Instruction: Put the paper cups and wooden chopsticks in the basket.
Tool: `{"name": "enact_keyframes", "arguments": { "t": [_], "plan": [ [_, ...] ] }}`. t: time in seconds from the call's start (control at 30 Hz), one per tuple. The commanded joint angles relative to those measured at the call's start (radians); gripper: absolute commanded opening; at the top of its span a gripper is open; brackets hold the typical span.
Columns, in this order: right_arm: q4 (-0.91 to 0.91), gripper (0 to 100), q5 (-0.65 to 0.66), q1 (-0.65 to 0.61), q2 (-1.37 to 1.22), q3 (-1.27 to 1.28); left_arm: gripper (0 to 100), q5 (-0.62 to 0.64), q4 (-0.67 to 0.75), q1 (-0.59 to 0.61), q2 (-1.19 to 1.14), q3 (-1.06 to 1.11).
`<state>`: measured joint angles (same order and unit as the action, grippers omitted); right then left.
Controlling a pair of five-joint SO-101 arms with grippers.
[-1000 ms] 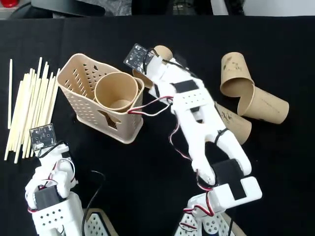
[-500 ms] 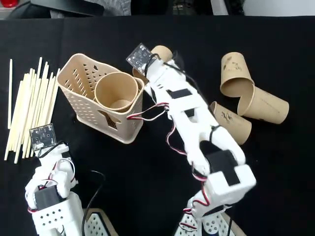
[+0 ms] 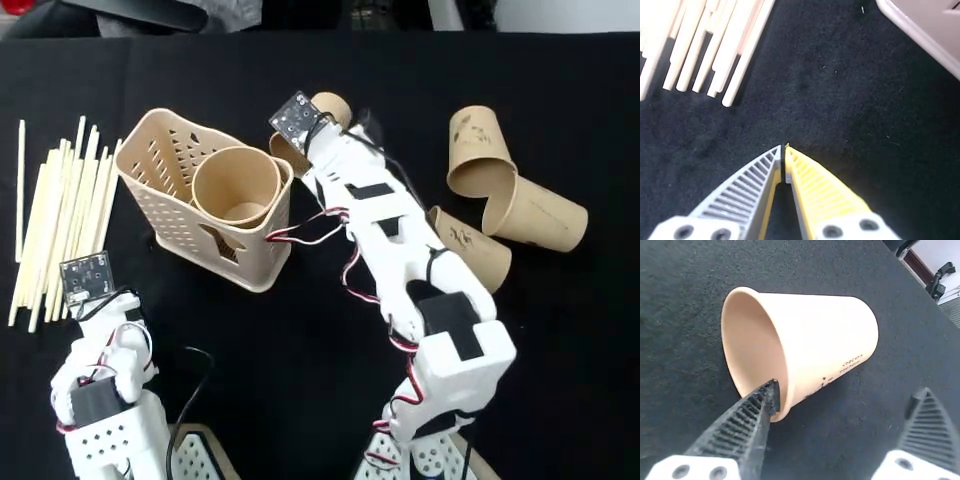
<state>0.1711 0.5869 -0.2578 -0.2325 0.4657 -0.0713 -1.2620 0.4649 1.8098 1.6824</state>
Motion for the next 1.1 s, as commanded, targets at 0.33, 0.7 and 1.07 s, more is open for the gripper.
{"name": "enact_keyframes", "arguments": {
  "t": [0.33, 0.7, 1.07],
  "plan": [
    [-0.118, 1.1, -0.026, 0.028, 0.071, 0.056, 3, 0.008, -0.008, 0.004, 0.009, 0.016],
    [-0.114, 1.2, -0.026, 0.057, 0.328, 0.255, 3, 0.008, -0.008, 0.004, 0.009, 0.016],
    [0.356, 1.2, -0.028, 0.149, 0.789, 0.226, 3, 0.008, -0.008, 0.004, 0.009, 0.016]
  ]
}}
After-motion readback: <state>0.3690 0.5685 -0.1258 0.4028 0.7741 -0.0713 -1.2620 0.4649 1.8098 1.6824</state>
